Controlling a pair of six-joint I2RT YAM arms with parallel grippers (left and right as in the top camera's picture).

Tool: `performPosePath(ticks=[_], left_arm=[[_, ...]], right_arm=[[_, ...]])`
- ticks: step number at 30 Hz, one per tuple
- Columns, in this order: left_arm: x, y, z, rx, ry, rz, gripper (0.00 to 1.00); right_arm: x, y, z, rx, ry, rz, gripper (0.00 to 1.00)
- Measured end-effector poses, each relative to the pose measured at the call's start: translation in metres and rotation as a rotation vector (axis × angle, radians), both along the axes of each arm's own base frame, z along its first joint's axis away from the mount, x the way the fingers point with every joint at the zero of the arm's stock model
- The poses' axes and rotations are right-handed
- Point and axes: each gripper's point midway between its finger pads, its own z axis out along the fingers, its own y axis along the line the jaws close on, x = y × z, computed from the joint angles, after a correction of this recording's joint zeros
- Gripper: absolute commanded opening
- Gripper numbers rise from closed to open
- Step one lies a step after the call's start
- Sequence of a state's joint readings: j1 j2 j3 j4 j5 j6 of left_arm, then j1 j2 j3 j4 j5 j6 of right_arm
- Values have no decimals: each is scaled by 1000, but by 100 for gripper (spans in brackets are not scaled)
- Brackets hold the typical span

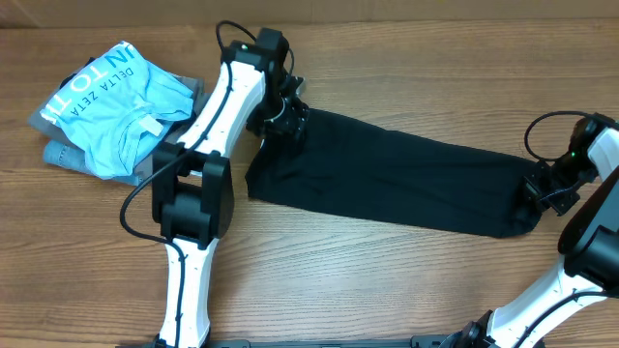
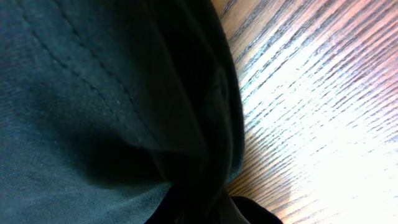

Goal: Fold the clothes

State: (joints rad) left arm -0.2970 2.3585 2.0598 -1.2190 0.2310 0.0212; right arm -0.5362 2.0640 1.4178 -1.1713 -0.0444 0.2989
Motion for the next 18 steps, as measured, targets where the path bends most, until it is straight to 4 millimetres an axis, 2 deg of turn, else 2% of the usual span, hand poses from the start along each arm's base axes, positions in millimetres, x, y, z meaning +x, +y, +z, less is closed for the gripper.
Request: performPosePath(ticks=[1,2,4,6,9,11,15,16,18], left_arm=[[1,-2,-6,-2,-5,2,57],[2,-4,-12,-9,-14,4,32],[0,-4,-20,-13,-5,15,16],[-7,-1,-27,-5,21,22,12],[-6,8,-30,22,25,61,11],[-2,16,-31,34,25,103,20],[5,40,-30,32,36,188,43],[6,45,-31,34,44,205,49],[4,57,-30,39,65,235,51]], right_arm=[[0,0,0,-1,0,0,9],[0,0,0,-3,2,-2,9],[-1,0,0,-3,4,-2,9],[-1,0,0,-3,9,-2,9],[-3,0,0,-7,17,-1,15],[-5,-1,0,-9,28,-2,19],[-5,-1,-1,-8,28,7,25],[-4,1,-1,4,17,20,30],[0,4,-1,30,-9,41,38]])
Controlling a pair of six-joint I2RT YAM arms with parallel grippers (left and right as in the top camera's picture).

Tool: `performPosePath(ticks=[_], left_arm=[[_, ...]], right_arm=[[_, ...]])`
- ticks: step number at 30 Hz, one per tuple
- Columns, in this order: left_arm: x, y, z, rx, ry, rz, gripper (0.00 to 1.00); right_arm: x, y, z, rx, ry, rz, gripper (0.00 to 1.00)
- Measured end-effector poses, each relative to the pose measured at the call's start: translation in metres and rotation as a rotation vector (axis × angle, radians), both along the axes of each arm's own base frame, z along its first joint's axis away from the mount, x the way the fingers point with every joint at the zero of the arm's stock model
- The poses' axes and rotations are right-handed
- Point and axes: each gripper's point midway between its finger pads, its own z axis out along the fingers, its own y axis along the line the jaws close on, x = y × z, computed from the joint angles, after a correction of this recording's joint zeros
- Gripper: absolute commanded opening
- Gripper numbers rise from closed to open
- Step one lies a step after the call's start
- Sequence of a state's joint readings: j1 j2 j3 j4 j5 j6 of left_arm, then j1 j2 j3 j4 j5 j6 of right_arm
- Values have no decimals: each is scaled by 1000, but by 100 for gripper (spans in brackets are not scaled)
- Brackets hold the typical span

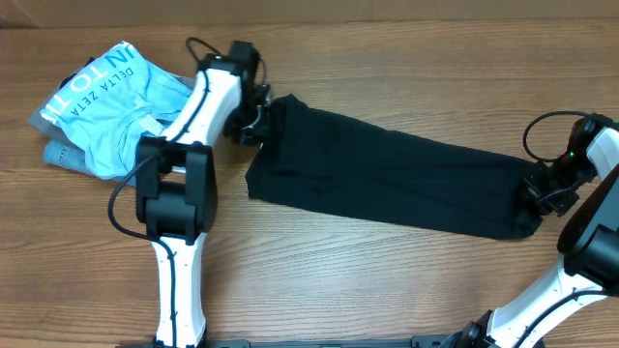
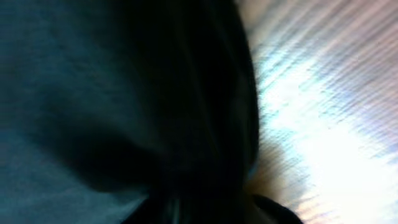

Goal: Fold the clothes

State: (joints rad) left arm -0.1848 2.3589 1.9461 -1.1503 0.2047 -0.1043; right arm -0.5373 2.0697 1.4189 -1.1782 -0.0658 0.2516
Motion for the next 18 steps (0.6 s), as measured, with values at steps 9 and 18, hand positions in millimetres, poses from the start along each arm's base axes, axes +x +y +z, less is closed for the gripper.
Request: performPosePath(ticks=[9,18], left_arm=[[1,6,53,2,15,-4,55],[4,6,121,-8,-57,-40,53]], right_arm=[[13,9,3,134,-134,55,62],[20,20,-4,187,-264,110,4]])
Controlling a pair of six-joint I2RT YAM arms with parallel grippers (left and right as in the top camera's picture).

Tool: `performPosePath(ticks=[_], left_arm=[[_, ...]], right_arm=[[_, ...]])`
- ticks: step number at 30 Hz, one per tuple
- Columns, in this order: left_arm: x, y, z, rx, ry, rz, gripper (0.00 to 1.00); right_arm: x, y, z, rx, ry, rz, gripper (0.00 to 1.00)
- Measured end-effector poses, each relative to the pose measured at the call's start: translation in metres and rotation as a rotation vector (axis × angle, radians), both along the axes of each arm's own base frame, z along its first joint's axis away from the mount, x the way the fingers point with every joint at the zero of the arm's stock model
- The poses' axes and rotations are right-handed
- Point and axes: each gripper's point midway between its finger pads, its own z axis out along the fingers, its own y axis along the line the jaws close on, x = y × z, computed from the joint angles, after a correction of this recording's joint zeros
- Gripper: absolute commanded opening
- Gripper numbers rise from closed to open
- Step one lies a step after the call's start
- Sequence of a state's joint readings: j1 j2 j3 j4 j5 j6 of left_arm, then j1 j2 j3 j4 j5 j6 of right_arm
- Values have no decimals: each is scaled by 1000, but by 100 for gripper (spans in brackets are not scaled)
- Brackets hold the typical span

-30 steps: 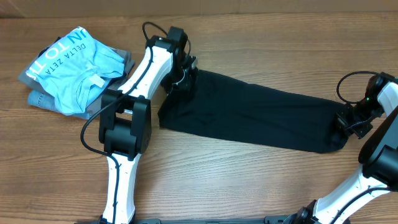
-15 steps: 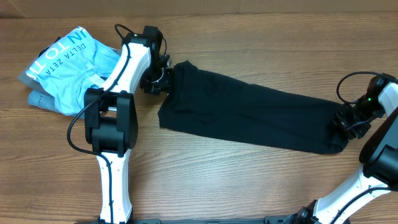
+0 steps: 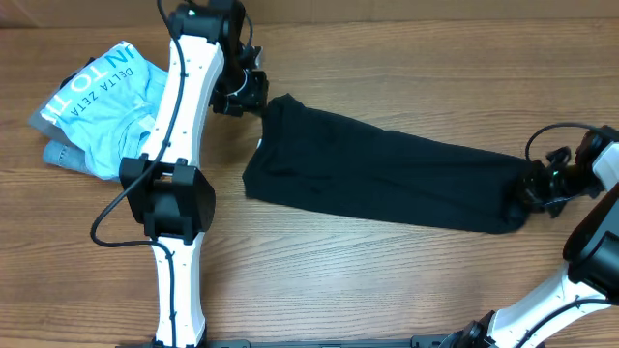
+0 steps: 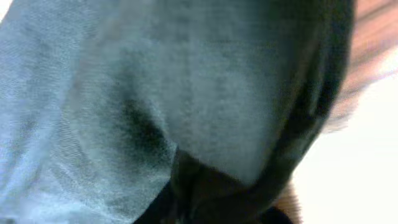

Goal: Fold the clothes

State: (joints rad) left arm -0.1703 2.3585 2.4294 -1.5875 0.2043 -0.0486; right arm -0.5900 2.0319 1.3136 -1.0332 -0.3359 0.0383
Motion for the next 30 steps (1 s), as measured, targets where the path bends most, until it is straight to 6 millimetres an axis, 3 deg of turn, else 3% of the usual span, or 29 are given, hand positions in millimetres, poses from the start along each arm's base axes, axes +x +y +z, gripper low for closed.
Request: performPosePath(ticks=[5,9,14,18,23,30], left_arm=[[-1,2,25,5,-40,-22,53],[0,9,29,46,-55,-25,53],[-2,15,28,79,-48,-24,50],[-2,16,28,84,-46,-23,50],[-3,15,40,67,-77,-19,54],[-16,20,107,33,-231,-3,58]], right_arm=[[-11,20,6,97,33,24,4],[-8,14,22,78,46,11,4],[9,-3,74,-52,-49,-15,4],[19,3,113,-108,-153,-8,4],[35,50,131,-92,-212,110,4],[56,163,133,-57,-259,373,4]])
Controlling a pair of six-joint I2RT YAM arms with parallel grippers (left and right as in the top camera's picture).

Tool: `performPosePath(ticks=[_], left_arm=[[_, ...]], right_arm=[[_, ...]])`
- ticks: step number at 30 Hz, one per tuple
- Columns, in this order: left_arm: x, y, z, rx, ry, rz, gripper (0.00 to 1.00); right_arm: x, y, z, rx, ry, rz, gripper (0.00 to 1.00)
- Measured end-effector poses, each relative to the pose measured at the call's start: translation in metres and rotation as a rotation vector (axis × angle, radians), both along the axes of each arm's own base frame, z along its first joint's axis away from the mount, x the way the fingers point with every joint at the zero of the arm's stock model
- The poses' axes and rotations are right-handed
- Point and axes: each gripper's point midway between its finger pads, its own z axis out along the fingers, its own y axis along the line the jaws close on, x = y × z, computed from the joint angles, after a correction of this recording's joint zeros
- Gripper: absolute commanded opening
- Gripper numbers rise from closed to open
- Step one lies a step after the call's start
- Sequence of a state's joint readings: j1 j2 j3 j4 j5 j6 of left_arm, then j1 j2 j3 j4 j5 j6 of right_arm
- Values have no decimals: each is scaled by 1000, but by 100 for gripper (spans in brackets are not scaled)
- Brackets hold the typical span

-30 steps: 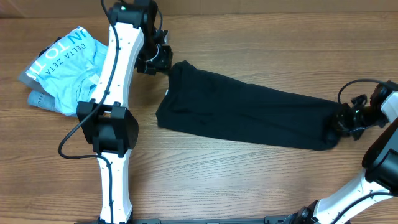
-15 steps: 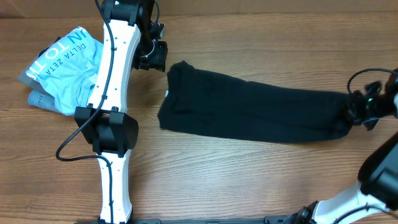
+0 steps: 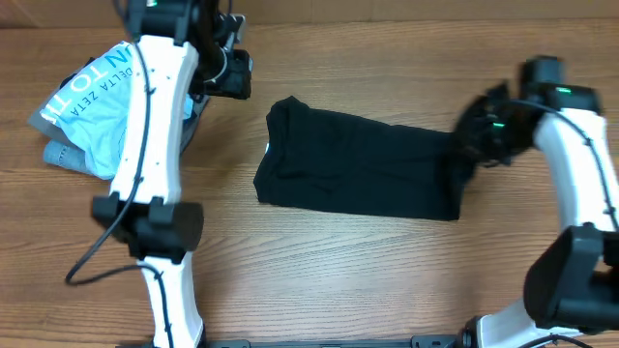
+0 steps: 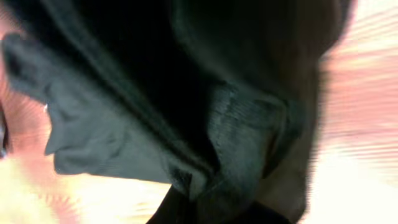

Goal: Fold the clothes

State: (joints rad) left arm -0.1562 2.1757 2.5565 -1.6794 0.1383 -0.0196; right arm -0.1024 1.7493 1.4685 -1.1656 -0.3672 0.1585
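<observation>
A black garment point(image 3: 358, 159) lies flat across the middle of the wooden table point(image 3: 387, 280). My right gripper point(image 3: 476, 135) is shut on its right end and holds that end bunched and raised over the cloth. The right wrist view is filled with the hanging black garment point(image 4: 124, 130), its folds pinched at my right gripper point(image 4: 214, 199). My left gripper point(image 3: 230, 75) hovers up and to the left of the garment's far left corner. It is apart from the cloth, holds nothing and looks open.
A crumpled light blue garment with printed letters point(image 3: 106, 97) lies at the far left, on top of a grey piece point(image 3: 58, 153). The left arm's base stands at the front left point(image 3: 160, 232), the right arm's at the front right point(image 3: 571, 280).
My right gripper has carried the garment's right end left and up, so the cloth now spans a shorter length. My left gripper has moved away from the far left corner, farther up the table.
At first my left gripper was on the garment's far left corner and my right gripper was shut on its right end, the cloth stretched long. The left corner then stood farther left. Now the left gripper is off the cloth and the right end is drawn inward.
</observation>
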Motion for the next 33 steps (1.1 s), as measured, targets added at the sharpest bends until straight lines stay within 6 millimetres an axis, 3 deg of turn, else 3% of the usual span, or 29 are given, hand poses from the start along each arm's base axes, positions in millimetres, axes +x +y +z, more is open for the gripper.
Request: performPosePath(ticks=[4,8,14,21,29,33], left_arm=[[-8,2,28,-11,-71,1,59],[-10,2,32,-14,-75,1,58],[-11,2,32,-15,-73,0,58],[-11,0,32,-25,-71,-3,58],[-11,-2,32,-33,-71,-6,59],[-11,-2,32,-33,-71,-6,59]], right_arm=[[6,57,-3,-8,-39,91,4],[3,109,-14,-12,-67,151,6],[-1,153,-34,-49,-70,176,6],[6,156,-66,-86,-25,113,7],[5,152,-69,-104,-11,91,4],[-10,123,-75,-183,79,51,4]])
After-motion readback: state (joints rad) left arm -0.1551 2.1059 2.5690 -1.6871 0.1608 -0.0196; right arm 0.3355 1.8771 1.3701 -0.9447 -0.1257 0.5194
